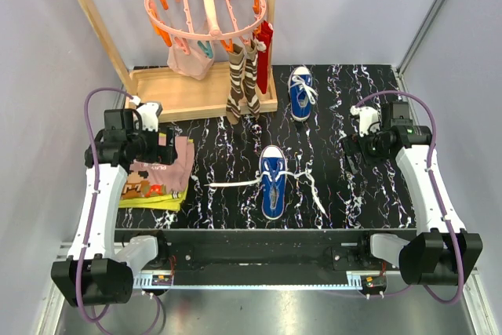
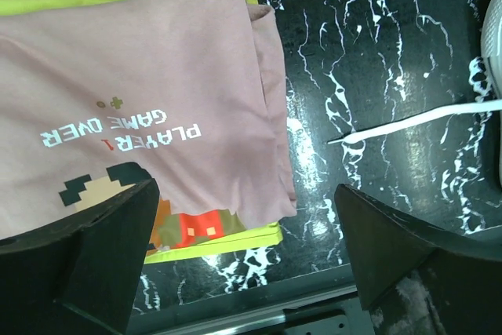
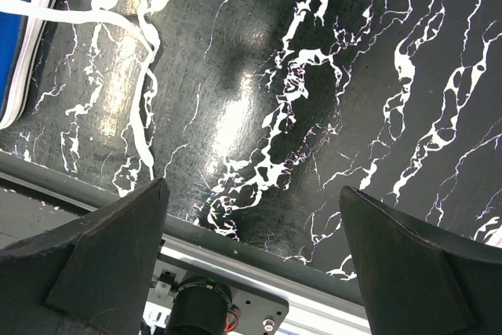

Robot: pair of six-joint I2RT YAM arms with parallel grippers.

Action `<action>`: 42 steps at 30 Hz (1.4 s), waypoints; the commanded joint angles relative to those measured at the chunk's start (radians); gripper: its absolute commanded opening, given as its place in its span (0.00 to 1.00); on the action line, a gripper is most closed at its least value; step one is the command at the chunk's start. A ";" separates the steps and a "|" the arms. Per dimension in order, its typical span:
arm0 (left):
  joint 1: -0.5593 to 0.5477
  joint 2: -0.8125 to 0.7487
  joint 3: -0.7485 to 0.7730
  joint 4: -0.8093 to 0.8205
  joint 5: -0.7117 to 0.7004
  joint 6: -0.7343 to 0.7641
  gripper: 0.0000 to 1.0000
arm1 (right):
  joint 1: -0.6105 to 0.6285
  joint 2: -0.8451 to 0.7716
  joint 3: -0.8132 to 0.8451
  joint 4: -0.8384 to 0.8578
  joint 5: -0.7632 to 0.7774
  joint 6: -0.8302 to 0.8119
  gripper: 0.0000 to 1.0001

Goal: Tie the shoes

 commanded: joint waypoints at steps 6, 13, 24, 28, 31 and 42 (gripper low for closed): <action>-0.149 0.031 0.138 0.030 0.032 0.312 0.99 | 0.013 0.001 0.026 -0.039 -0.020 -0.052 1.00; -0.514 0.169 0.130 0.033 -0.040 0.412 0.99 | 0.014 0.017 -0.014 -0.038 -0.003 -0.069 1.00; -0.772 0.542 0.122 0.160 -0.106 0.436 0.82 | 0.014 0.021 -0.028 -0.048 -0.003 -0.055 1.00; -0.792 0.606 0.084 0.194 -0.140 0.465 0.73 | 0.016 0.029 -0.033 -0.047 -0.009 -0.055 1.00; -0.792 0.646 0.049 0.223 -0.172 0.496 0.68 | 0.016 0.041 -0.034 -0.047 -0.012 -0.057 1.00; -0.793 0.686 -0.074 0.312 -0.218 0.560 0.57 | 0.014 0.089 -0.008 -0.053 -0.024 -0.045 1.00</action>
